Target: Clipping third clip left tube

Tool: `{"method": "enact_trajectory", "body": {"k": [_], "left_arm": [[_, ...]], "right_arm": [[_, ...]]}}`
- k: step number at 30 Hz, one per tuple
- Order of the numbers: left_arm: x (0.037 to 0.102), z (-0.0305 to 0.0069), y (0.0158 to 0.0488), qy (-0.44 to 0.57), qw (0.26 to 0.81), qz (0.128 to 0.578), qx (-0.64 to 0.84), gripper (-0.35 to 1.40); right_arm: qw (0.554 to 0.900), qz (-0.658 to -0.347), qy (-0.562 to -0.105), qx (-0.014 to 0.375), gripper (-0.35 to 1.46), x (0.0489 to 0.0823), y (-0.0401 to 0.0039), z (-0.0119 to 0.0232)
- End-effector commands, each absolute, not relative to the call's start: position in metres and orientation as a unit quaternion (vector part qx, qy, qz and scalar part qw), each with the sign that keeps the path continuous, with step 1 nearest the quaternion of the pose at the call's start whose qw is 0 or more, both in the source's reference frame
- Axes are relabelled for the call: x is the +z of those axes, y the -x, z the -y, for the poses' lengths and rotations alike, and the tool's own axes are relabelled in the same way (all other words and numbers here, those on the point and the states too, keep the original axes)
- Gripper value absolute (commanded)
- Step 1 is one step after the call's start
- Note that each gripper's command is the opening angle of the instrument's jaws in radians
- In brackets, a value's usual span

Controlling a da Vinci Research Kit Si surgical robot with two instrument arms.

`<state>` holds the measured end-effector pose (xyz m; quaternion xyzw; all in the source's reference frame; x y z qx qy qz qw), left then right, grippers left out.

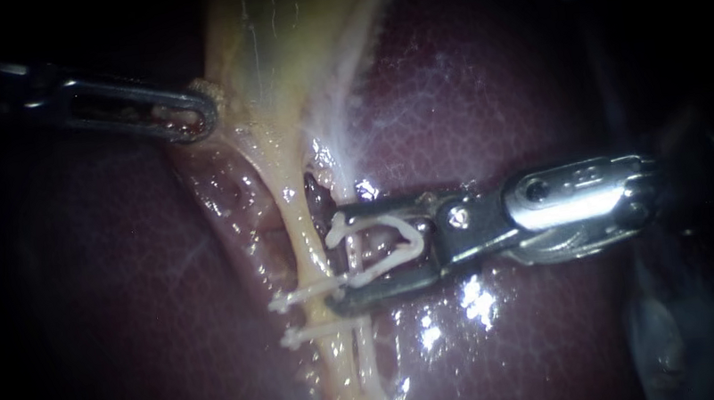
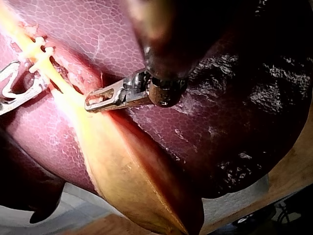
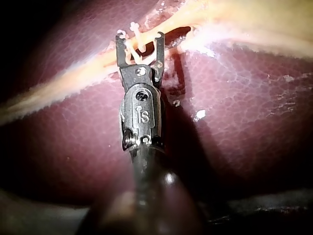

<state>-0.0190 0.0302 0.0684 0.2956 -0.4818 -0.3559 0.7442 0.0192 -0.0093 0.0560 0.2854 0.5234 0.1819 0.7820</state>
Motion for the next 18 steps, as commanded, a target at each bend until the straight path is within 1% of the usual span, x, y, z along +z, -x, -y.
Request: {"method": "enact_trajectory", "body": {"k": [1, 12, 18], "left_arm": [[0.0684, -0.0302, 0.0190, -0.296, 0.744, 0.482, -0.356, -0.35], [0.0685, -0.0302, 0.0190, -0.295, 0.744, 0.482, -0.356, -0.35], [0.0685, -0.0301, 0.0190, -0.295, 0.744, 0.482, -0.356, -0.35]], "right_arm": [[0.778, -0.525, -0.290, 0.186, 0.49, 0.0563, -0.0193, 0.0094], [0.763, -0.512, -0.332, 0.213, 0.49, 0.0616, -0.0197, 0.0099], [0.753, -0.510, -0.352, 0.219, 0.49, 0.0634, -0.0199, 0.0098]]}}
